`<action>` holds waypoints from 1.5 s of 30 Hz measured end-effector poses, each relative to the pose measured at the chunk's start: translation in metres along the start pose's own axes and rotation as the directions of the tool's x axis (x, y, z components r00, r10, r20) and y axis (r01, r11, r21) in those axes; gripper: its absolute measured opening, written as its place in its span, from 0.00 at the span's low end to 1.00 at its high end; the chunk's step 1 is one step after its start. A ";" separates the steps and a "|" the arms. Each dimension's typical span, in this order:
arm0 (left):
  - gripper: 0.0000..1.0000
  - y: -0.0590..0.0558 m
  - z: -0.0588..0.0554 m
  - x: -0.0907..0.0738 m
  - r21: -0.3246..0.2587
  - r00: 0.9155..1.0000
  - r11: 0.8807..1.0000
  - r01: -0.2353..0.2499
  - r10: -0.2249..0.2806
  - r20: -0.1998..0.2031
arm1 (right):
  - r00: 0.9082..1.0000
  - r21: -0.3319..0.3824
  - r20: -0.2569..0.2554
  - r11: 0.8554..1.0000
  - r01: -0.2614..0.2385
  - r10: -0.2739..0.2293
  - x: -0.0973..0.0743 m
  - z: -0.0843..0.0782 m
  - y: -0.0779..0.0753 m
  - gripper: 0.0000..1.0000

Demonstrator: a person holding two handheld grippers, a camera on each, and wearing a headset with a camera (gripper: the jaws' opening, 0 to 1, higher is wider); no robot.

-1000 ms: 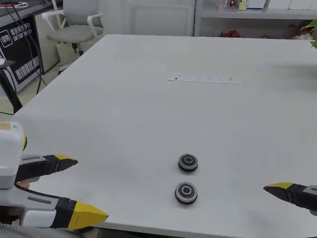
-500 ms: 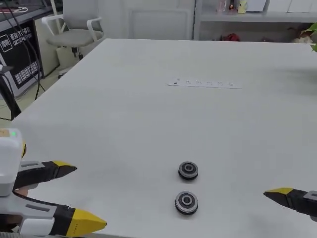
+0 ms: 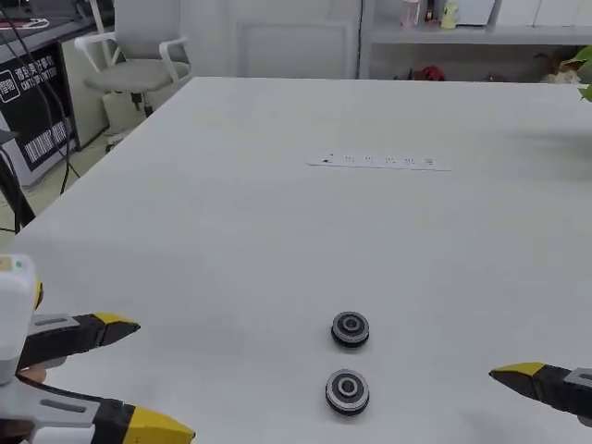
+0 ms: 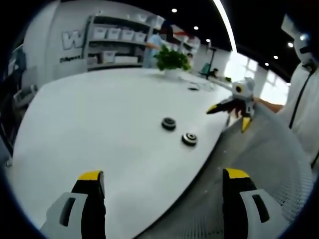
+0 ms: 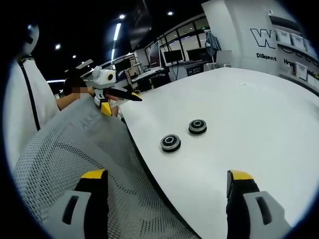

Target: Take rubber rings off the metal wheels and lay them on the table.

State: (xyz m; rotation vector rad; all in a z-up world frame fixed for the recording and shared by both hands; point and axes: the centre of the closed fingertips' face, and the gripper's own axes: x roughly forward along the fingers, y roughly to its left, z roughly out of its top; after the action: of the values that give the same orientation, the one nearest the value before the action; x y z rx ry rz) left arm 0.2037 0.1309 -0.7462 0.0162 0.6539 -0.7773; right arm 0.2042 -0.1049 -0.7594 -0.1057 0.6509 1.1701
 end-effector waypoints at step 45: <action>1.00 -0.003 0.011 -0.004 0.033 0.999 0.999 -0.007 0.006 0.038 | 1.000 -0.031 0.000 1.000 0.003 -0.003 -0.004 0.000 -0.004 0.94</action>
State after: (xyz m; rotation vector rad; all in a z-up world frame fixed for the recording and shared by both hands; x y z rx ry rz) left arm 0.2060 0.1288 -0.7348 0.0339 0.6050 -0.7802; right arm 0.2068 -0.1094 -0.7585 -0.1335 0.6327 1.1772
